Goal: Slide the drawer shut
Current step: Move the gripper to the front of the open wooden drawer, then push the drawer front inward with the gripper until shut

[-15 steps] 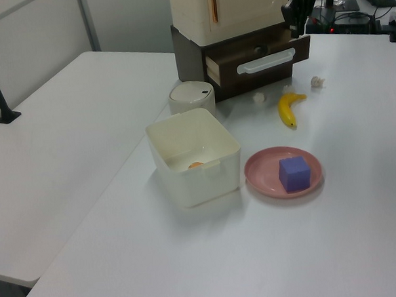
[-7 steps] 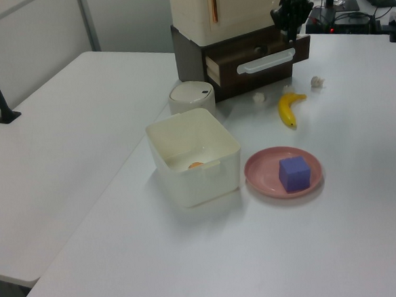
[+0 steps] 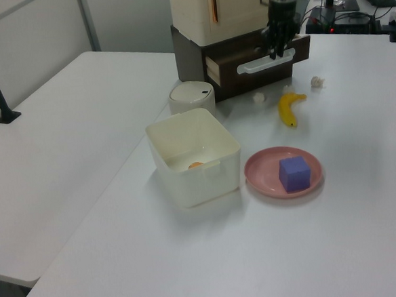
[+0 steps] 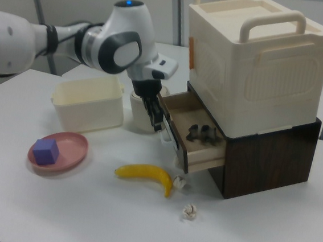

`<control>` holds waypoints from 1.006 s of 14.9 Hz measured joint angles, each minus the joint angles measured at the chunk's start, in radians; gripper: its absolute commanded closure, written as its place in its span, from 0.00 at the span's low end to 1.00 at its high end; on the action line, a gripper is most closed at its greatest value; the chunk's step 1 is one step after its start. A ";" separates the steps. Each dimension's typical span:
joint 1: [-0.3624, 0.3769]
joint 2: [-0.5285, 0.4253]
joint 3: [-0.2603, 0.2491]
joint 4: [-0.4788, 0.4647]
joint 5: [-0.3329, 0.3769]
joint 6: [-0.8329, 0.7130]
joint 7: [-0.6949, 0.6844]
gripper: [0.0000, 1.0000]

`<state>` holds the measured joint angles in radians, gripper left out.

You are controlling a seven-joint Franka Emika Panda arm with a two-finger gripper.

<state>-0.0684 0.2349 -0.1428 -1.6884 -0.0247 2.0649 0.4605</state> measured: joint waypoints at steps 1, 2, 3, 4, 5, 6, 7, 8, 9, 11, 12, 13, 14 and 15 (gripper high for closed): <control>0.001 0.022 0.001 0.004 -0.007 0.026 0.005 0.72; 0.002 0.046 0.001 0.028 -0.012 0.043 0.025 0.71; 0.000 0.062 0.001 0.050 -0.013 0.048 0.038 0.72; -0.004 0.072 0.000 0.061 -0.013 0.048 0.050 0.72; -0.008 0.075 0.000 0.064 -0.013 0.048 0.064 0.72; -0.012 0.077 -0.001 0.066 -0.013 0.059 0.081 0.72; -0.018 0.080 -0.002 0.068 -0.013 0.073 0.090 0.72; -0.020 0.081 -0.003 0.071 -0.013 0.077 0.097 0.72; -0.021 0.081 -0.005 0.077 -0.013 0.077 0.097 0.72; -0.021 0.074 -0.012 0.092 -0.013 0.073 0.092 0.72; -0.021 0.068 -0.013 0.093 -0.013 0.060 0.086 0.72; -0.019 0.062 -0.012 0.094 -0.013 0.038 0.067 0.72; -0.016 0.054 -0.010 0.094 -0.013 0.002 0.040 0.72; -0.011 0.046 -0.007 0.095 -0.013 -0.039 0.010 0.72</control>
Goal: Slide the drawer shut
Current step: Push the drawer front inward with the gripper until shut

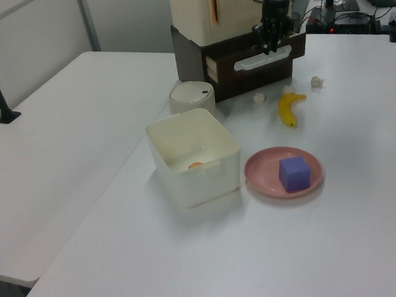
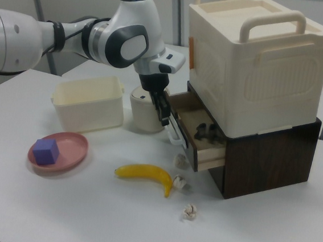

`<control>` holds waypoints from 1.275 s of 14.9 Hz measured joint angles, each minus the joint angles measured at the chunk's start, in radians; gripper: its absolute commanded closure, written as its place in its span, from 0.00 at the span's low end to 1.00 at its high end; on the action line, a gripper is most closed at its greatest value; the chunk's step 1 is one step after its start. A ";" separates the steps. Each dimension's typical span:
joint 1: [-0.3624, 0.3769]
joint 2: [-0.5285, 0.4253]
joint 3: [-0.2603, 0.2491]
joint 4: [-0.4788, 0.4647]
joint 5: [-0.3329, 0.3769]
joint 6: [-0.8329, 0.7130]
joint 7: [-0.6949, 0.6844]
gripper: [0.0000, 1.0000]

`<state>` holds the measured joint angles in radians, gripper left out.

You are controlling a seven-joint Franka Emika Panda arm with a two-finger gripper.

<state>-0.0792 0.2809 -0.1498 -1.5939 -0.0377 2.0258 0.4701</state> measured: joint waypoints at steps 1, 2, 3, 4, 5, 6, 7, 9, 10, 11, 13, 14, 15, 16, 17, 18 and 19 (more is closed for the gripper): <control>0.008 -0.005 0.002 0.000 0.001 -0.028 -0.019 0.72; 0.022 -0.007 0.003 0.000 0.001 -0.048 -0.030 0.72; 0.032 -0.007 0.008 -0.002 0.001 -0.057 -0.031 0.72; 0.036 -0.005 0.020 -0.007 0.001 -0.059 -0.031 0.72; 0.037 -0.002 0.029 -0.010 0.001 -0.059 -0.022 0.72; 0.038 0.005 0.037 -0.012 0.001 -0.059 -0.010 0.72; 0.038 0.015 0.038 -0.012 0.001 -0.059 -0.008 0.72; 0.037 0.037 0.038 -0.012 0.001 -0.059 -0.006 0.71; 0.035 0.044 0.038 -0.008 0.001 -0.055 -0.005 0.72; 0.033 0.049 0.037 -0.004 0.001 -0.044 -0.003 0.72; 0.026 0.055 0.030 -0.004 0.001 0.006 0.002 0.72; 0.020 0.060 0.028 -0.004 0.001 0.037 0.004 0.72; 0.012 0.067 0.028 -0.004 0.001 0.062 0.005 0.72; 0.005 0.072 0.026 -0.004 0.001 0.079 0.009 0.71; 0.003 0.075 0.021 -0.004 0.001 0.096 0.010 0.71; 0.002 0.077 0.013 -0.004 0.001 0.117 0.010 0.71; -0.001 0.078 0.005 -0.004 0.001 0.134 0.010 0.72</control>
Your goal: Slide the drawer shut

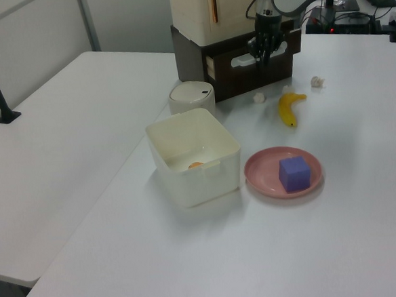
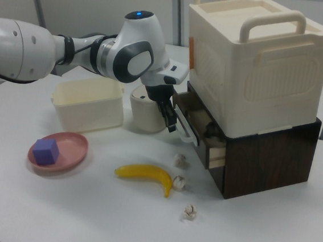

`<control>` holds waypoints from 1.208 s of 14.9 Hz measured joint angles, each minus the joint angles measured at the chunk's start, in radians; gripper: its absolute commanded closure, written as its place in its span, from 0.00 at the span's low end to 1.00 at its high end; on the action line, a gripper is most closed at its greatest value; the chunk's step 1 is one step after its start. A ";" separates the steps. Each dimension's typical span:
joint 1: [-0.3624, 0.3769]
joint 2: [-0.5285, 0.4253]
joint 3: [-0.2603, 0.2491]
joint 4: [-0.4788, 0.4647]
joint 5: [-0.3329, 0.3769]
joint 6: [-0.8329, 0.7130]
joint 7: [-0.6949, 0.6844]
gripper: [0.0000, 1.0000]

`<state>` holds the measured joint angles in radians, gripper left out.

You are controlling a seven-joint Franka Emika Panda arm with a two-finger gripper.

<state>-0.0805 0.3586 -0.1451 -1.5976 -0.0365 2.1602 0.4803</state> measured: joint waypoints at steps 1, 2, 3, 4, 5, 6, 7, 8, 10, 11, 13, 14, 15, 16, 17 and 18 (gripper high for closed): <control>-0.005 0.000 -0.002 0.000 0.000 0.010 0.000 0.72; -0.011 0.000 -0.003 0.000 0.000 0.016 0.000 0.72; -0.014 0.000 -0.004 0.000 0.000 0.019 0.000 0.71; -0.016 0.000 -0.004 0.001 0.000 0.020 0.000 0.72; -0.017 0.000 -0.004 0.001 0.000 0.020 0.000 0.72; -0.017 0.000 -0.004 0.003 0.000 0.021 0.000 0.72; -0.018 0.002 -0.005 0.008 0.000 0.021 0.000 0.72; -0.019 0.005 -0.005 0.016 0.000 0.021 0.000 0.71; -0.020 0.019 -0.009 0.039 0.000 0.021 0.000 0.72; -0.021 0.028 -0.011 0.049 0.000 0.025 0.000 0.72; -0.021 0.039 -0.013 0.057 0.000 0.059 0.000 0.72; -0.021 0.044 -0.014 0.059 0.000 0.075 0.000 0.72; -0.022 0.048 -0.014 0.060 0.000 0.089 0.000 0.72; -0.022 0.054 -0.015 0.060 0.000 0.102 0.002 0.72; -0.023 0.059 -0.015 0.061 0.000 0.116 0.008 0.72; -0.024 0.063 -0.015 0.062 0.000 0.127 0.015 0.71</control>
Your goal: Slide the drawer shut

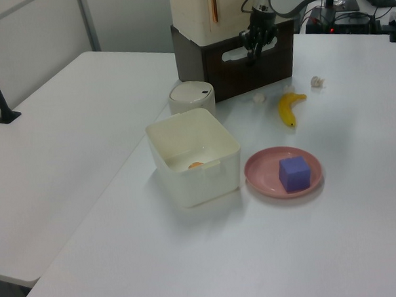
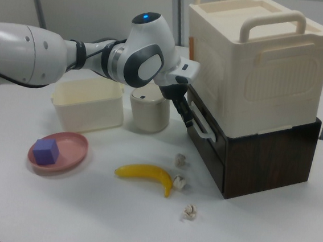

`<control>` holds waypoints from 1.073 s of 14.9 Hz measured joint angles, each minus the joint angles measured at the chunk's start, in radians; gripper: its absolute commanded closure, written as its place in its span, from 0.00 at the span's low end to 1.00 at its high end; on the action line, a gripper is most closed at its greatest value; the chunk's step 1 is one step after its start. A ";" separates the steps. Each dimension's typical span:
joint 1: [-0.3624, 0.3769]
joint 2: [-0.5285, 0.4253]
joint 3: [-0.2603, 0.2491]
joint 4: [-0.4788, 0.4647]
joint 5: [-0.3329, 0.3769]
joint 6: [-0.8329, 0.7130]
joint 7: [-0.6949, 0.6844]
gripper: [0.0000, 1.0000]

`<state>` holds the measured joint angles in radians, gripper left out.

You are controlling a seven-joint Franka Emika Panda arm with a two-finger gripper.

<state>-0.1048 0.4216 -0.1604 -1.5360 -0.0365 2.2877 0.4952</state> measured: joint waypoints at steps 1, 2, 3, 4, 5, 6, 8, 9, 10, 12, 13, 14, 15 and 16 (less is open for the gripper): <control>-0.001 0.003 0.000 0.001 0.000 0.005 0.001 0.71; -0.002 0.004 0.000 0.003 0.000 0.006 0.001 0.71; -0.002 0.004 0.000 0.003 0.000 0.006 0.001 0.71; -0.002 0.004 0.000 0.004 0.000 0.006 0.001 0.71; -0.002 0.004 0.000 0.004 0.000 0.006 0.001 0.70; -0.002 0.001 0.000 0.004 0.000 0.005 -0.004 0.69; -0.001 -0.018 0.003 0.004 0.000 -0.018 -0.047 0.69; 0.001 -0.034 0.004 0.003 0.000 -0.056 -0.083 0.68; 0.004 -0.053 0.007 0.001 0.000 -0.105 -0.121 0.68; 0.010 -0.094 0.018 -0.001 0.019 -0.215 -0.193 0.68; 0.017 -0.123 0.026 -0.002 0.039 -0.290 -0.250 0.62; 0.020 -0.141 0.031 -0.004 0.048 -0.336 -0.286 0.56; 0.025 -0.156 0.034 -0.005 0.054 -0.385 -0.325 0.48; 0.034 -0.173 0.035 -0.007 0.059 -0.437 -0.367 0.38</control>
<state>-0.0710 0.2484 -0.1259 -1.5431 0.0221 1.8503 0.1278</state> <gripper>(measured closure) 0.626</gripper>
